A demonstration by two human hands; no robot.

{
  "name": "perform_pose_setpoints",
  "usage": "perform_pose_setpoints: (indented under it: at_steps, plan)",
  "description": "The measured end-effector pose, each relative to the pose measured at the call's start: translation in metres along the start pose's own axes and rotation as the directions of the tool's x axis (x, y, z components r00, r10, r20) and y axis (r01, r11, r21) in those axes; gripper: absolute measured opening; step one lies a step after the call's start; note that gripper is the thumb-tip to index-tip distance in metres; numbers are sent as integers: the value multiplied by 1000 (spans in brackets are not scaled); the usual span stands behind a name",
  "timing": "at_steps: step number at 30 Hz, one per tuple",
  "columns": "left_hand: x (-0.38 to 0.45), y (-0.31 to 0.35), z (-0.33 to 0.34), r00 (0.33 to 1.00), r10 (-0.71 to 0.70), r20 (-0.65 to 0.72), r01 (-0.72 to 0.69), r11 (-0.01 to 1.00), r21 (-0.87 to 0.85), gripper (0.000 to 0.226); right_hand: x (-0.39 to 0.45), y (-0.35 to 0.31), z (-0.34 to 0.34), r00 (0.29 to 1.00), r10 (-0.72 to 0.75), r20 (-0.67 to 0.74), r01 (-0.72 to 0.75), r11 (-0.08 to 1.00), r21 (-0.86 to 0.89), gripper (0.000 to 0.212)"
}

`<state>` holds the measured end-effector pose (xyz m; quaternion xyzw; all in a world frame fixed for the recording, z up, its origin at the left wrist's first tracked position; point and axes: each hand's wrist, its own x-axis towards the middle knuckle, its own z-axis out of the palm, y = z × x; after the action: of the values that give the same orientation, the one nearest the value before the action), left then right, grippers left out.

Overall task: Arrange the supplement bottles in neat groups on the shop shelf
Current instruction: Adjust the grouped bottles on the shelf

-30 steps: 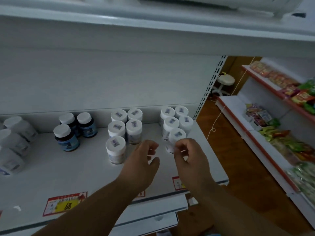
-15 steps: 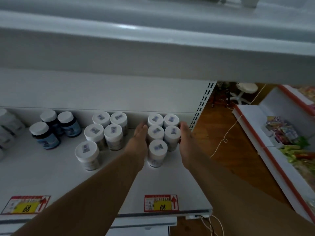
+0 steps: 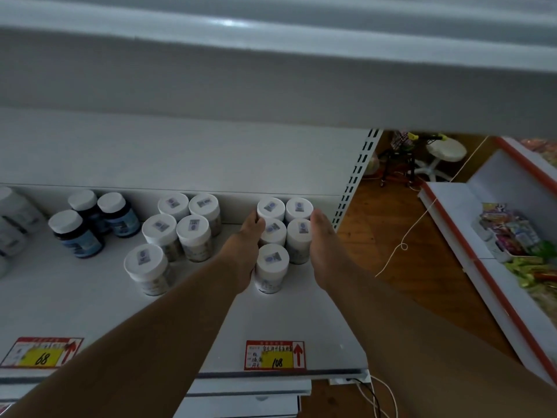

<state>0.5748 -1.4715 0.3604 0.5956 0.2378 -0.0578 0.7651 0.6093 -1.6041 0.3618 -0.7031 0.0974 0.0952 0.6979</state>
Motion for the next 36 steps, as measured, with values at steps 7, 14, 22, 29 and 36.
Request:
perform_pose_setpoints:
  at_steps: [7, 14, 22, 29, 36]
  plan:
    - [-1, 1, -21, 982, 114, -150, -76, 968, 238, 27, -6, 26, -34, 920, -384, 79, 367, 771, -520, 29]
    - [4, -3, -26, 981, 124, -146, -59, 922, 384, 12, -8, 32, -40, 890, -413, 193, 427, 608, -669, 47]
    - [-23, -9, -36, 945, 256, -202, -136, 872, 470, 8, -21, 37, -43, 873, -476, 108, 403, 578, -710, 56]
    - [-59, -36, -43, 956, 291, -31, -194, 710, 677, 25, -54, 47, -27, 896, -319, 310, 439, 528, -727, 23]
    - [-55, -36, -42, 939, 345, -2, -245, 669, 701, 25, -56, 48, -17, 908, -279, 312, 418, 585, -695, 31]
